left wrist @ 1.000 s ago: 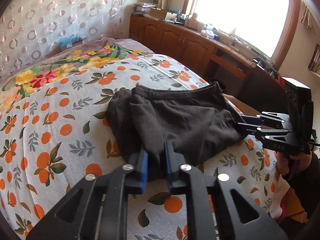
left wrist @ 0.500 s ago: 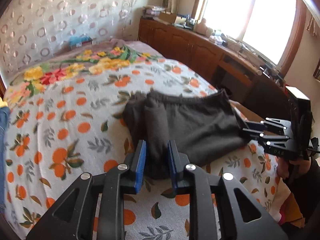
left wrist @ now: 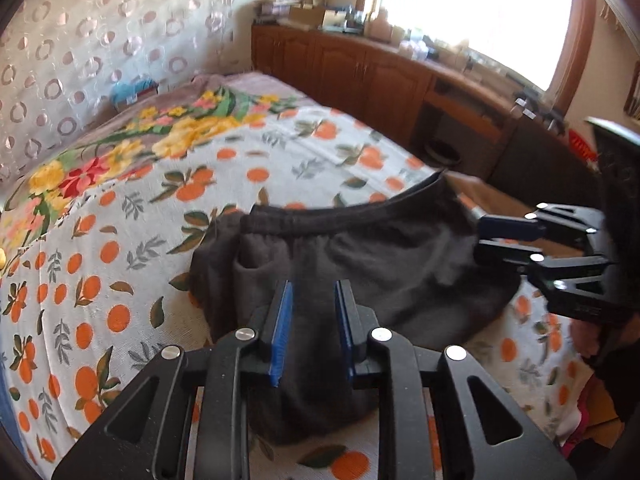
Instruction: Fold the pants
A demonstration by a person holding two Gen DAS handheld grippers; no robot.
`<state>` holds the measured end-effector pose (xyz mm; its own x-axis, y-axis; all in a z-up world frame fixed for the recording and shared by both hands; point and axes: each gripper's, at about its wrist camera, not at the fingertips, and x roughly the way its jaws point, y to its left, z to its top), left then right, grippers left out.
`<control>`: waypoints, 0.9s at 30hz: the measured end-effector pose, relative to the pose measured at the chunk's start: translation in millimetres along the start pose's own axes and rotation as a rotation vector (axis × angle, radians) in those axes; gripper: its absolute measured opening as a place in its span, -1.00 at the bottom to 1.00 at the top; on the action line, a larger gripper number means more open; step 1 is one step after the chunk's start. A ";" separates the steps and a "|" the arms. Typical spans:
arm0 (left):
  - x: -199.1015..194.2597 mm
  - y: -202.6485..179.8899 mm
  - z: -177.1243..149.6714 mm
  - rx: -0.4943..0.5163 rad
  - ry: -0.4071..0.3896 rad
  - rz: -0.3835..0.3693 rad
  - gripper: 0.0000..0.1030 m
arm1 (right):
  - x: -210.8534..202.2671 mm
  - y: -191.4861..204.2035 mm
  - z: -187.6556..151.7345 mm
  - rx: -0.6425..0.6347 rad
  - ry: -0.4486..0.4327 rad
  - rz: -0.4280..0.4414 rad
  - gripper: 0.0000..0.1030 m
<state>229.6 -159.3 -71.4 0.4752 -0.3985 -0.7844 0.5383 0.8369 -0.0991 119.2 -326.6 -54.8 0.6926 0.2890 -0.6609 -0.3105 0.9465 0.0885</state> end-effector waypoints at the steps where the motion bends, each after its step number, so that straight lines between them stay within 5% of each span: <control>1: 4.2 1.5 -0.9 0.004 0.008 0.013 -0.56 | 3.0 0.1 -1.5 -0.008 0.013 -0.003 -0.36; 9: 10.7 0.3 -6.0 0.033 -0.003 0.025 -0.55 | 14.2 -9.6 3.4 0.010 0.047 -0.003 -0.36; 16: 10.4 -5.3 -5.2 0.048 0.000 0.022 -0.29 | 4.2 -9.5 -2.6 0.046 0.018 -0.008 -0.36; 22: 0.1 -10.4 -3.4 0.051 -0.026 0.033 -0.02 | -12.3 -13.5 -15.8 0.079 0.006 -0.024 -0.35; 24: -4.2 -11.1 -3.2 0.053 -0.036 0.039 0.15 | -15.3 -14.6 -21.1 0.090 0.007 -0.025 -0.35; 26: -11.1 -10.5 -3.6 0.044 -0.057 0.029 0.54 | -17.3 -14.2 -24.7 0.102 0.011 -0.024 -0.34; 27: -13.9 -10.1 -4.3 0.041 -0.068 0.026 0.55 | -18.1 -14.1 -26.3 0.109 0.013 -0.021 -0.33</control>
<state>214.6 -160.7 -62.1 0.5349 -0.4022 -0.7431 0.5525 0.8319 -0.0525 93.9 -348.9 -63.7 0.6898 0.2676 -0.6728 -0.2229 0.9625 0.1544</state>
